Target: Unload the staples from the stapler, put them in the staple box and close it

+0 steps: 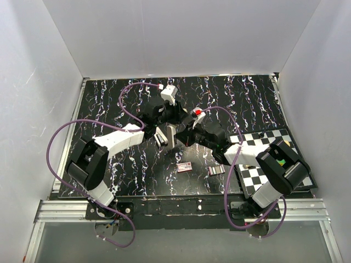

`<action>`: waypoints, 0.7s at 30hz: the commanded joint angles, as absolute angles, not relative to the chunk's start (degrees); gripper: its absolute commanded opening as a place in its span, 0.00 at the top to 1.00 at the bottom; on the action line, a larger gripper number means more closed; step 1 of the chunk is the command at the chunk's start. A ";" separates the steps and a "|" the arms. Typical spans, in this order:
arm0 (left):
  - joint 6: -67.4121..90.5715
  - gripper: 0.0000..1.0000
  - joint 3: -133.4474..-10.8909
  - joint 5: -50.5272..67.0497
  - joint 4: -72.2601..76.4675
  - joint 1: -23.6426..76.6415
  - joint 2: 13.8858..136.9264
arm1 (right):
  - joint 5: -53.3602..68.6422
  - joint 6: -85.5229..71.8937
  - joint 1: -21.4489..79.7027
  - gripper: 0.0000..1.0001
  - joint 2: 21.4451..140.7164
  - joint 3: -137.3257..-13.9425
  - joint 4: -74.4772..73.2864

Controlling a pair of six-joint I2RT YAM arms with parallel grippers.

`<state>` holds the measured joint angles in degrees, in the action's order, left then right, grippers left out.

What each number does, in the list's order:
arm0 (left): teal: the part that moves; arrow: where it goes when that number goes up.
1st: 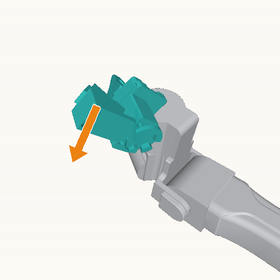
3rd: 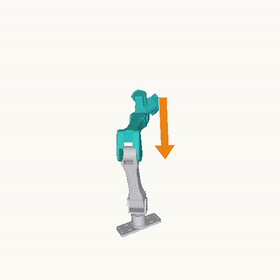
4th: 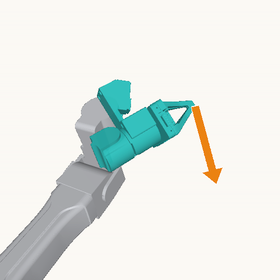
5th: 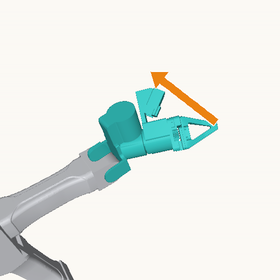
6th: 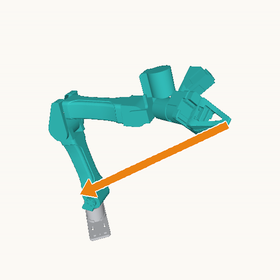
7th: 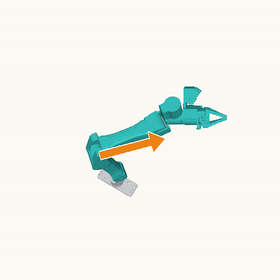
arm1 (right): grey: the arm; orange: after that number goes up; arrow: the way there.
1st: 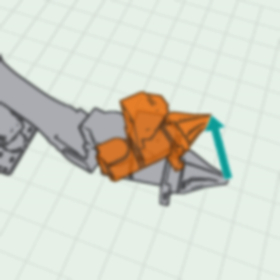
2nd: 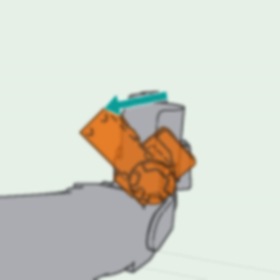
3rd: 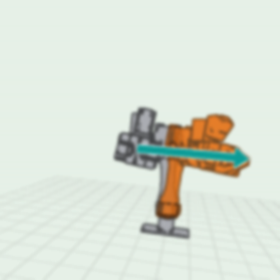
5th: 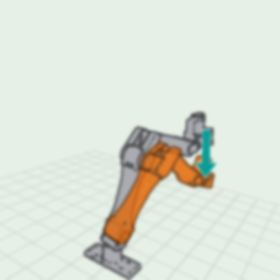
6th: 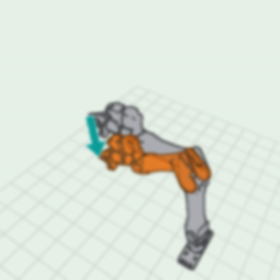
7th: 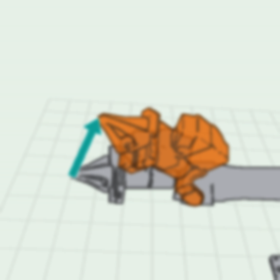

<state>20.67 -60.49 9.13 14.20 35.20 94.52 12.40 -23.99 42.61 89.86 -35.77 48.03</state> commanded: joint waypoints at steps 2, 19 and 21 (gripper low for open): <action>19.78 1.00 -61.88 8.52 18.02 34.80 89.66 | 17.32 -25.14 42.45 0.99 89.21 -35.86 49.05; 18.11 1.00 -56.26 14.15 10.38 34.80 75.69 | 10.82 -17.24 41.57 0.99 79.29 -39.37 33.51; 17.14 1.00 -55.55 13.98 9.23 34.80 73.40 | 8.54 -14.17 41.57 0.99 76.39 -40.60 28.94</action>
